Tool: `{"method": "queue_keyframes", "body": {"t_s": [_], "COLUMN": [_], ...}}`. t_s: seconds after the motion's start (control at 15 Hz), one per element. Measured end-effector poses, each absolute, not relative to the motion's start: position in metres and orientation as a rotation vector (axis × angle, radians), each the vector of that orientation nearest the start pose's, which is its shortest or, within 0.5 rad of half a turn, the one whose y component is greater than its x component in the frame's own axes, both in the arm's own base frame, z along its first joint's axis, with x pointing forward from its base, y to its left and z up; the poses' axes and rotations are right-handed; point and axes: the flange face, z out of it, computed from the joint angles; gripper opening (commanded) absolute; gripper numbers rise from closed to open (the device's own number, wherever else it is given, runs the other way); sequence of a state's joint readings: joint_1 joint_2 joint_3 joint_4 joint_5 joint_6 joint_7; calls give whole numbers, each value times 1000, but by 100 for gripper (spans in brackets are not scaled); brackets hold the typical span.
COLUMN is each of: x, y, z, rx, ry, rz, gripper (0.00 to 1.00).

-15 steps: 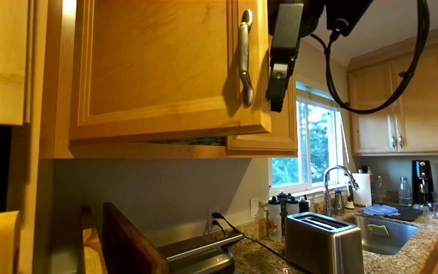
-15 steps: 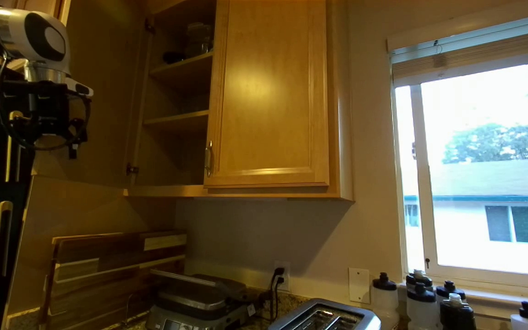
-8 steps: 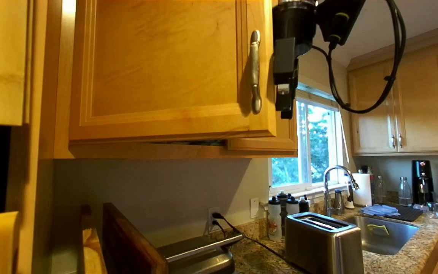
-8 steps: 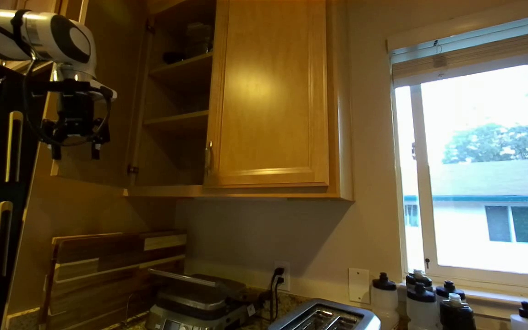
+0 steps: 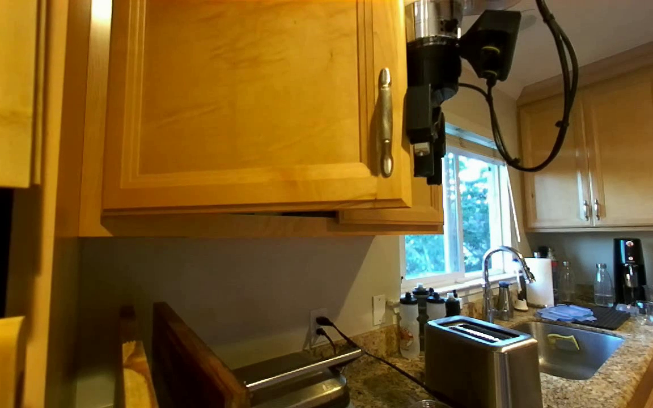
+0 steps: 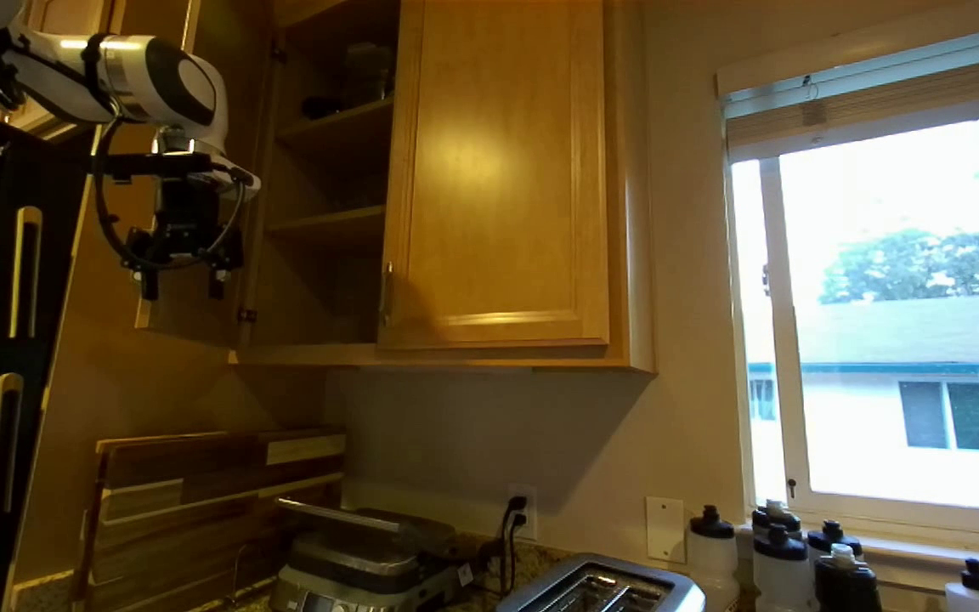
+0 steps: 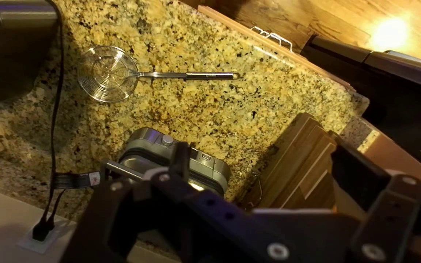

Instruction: Close the top cabinet

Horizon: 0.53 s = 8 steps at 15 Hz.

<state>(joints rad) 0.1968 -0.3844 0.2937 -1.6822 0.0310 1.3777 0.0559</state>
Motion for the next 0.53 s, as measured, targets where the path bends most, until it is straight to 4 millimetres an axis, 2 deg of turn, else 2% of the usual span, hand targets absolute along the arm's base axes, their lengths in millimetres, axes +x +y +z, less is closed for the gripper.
{"method": "queue_keyframes", "body": {"t_s": [0.27, 0.53], "x": [353, 357], "y": [211, 203], "z": [730, 724], "rx": [-3143, -3146], "ry": [-565, -437], "rz": [-112, -78], "gripper": [100, 100]}}
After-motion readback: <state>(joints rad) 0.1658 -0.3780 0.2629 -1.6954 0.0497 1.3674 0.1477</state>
